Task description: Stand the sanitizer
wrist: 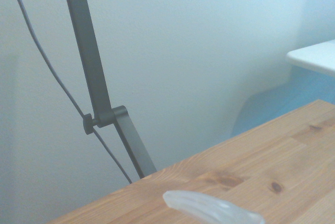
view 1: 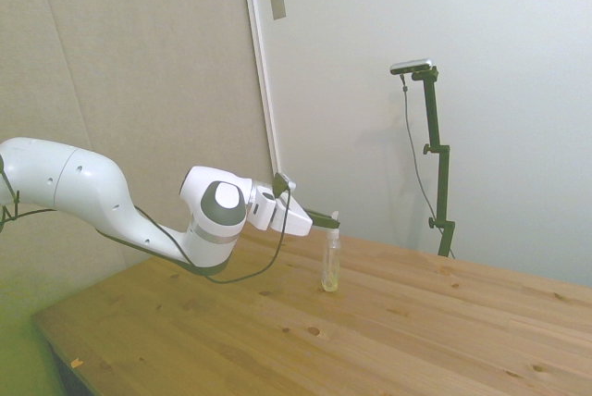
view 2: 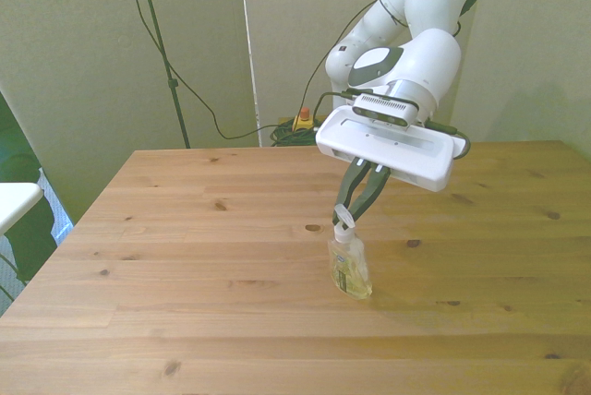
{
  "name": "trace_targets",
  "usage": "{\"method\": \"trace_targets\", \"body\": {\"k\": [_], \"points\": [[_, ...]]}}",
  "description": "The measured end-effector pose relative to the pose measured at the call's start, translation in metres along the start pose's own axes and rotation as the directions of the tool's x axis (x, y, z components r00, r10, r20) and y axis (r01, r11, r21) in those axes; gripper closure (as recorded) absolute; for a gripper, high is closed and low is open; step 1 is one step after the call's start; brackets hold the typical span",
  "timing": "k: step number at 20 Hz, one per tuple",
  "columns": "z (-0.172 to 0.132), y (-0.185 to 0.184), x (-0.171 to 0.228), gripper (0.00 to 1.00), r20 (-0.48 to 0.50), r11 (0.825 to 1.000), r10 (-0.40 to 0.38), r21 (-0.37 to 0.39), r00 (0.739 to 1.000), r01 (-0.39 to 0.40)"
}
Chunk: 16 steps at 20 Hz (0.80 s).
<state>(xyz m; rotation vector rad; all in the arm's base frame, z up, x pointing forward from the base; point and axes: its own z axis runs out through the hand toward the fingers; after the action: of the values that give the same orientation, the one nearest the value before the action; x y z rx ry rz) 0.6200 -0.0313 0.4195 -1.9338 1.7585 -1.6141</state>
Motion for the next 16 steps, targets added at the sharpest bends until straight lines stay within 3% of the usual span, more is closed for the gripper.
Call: {"method": "trace_targets", "body": {"k": [16], "points": [[-0.022, 0.022, -0.007, 0.0, 0.03, 1.0, -0.014, -0.006, 0.999, 0.014]]}}
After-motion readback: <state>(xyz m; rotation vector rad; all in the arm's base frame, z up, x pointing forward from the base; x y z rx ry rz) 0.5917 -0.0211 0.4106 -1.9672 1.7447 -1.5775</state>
